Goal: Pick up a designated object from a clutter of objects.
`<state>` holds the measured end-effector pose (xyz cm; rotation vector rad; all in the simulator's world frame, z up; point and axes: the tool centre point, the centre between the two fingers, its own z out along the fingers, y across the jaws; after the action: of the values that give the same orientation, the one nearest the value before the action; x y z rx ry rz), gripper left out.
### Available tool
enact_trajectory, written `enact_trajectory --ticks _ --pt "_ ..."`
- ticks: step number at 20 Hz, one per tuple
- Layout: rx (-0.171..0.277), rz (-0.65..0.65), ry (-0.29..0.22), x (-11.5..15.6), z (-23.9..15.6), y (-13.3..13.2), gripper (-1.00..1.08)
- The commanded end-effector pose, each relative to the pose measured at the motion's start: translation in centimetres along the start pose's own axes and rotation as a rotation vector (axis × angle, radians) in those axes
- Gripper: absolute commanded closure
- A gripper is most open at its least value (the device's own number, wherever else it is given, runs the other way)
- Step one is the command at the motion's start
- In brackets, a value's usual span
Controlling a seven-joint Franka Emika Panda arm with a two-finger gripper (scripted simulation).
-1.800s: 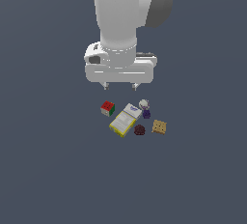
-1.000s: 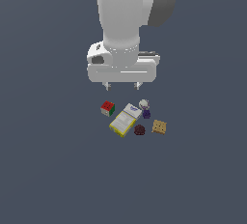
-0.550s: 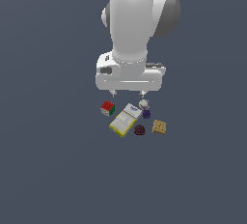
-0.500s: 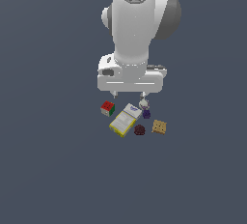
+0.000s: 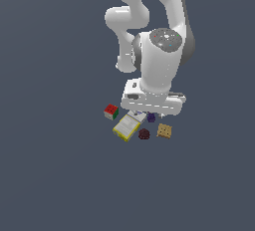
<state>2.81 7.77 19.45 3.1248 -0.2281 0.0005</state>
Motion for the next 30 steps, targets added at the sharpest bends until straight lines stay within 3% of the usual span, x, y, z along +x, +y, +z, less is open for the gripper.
enact_trajectory --ticks 1,8,15,30 --pt "-0.001 0.029 0.001 -0.1 2.2 -1.8 -0.92" --pt "0.001 0.103 0.002 -1.3 8.1 -6.4 -0.92" --pt "0.006 0.151 0.0 -2.5 11.8 -9.2 -0.92" --pt "0.008 0.168 -0.002 -3.2 14.4 -10.2 -0.92"
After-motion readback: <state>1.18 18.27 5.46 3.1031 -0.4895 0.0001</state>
